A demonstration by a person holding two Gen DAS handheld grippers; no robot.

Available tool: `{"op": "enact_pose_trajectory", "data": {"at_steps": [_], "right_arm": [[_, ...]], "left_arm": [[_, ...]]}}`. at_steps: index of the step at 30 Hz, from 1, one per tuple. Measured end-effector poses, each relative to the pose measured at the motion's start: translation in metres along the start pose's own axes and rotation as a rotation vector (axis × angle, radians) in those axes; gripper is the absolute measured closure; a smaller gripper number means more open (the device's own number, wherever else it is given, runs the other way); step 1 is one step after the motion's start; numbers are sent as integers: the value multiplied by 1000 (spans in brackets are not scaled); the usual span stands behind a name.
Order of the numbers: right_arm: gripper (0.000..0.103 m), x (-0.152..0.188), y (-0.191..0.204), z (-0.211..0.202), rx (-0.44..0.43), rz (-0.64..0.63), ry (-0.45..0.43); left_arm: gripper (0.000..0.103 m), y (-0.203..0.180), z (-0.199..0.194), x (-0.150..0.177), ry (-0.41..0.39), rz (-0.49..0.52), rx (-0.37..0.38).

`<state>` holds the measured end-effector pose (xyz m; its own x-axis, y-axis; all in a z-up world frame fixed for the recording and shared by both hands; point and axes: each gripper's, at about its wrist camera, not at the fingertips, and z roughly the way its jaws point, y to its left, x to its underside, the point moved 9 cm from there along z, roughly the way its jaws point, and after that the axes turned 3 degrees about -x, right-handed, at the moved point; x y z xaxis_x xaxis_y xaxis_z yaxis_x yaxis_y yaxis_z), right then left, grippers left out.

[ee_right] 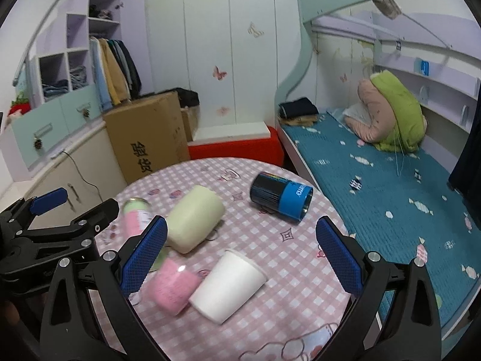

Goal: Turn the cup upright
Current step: 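Reach the left gripper to the pale green cup and grasp its body, then lift the pale green cup with the left gripper and rotate it upright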

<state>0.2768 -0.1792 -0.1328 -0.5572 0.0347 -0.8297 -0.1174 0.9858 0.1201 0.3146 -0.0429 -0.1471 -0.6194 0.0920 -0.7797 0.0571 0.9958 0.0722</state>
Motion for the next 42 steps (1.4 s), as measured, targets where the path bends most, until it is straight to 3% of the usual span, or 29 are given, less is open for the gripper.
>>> {"op": "enact_pose_trajectory", "data": {"at_steps": [9,20,21,23,34,42], "right_arm": [[7,13,-36,71,29,53,116],[7,27,-53,115,13,89,188],[7,28,-53,117,11,91,191],[7,29,-53,122,7,95,198],[7,29,-51,122,-10,98,203],[7,14,-44,102,-6,93,141]], "left_arm": [[5,-27,93,7,184,52,38],[6,-47,149,17,263,106,42],[10,-48,152,21,277,110,45],[24,-51,155,23,296,97,96],[24,-49,151,22,291,81,114],[25,-44,110,-4,188,35,130]]}}
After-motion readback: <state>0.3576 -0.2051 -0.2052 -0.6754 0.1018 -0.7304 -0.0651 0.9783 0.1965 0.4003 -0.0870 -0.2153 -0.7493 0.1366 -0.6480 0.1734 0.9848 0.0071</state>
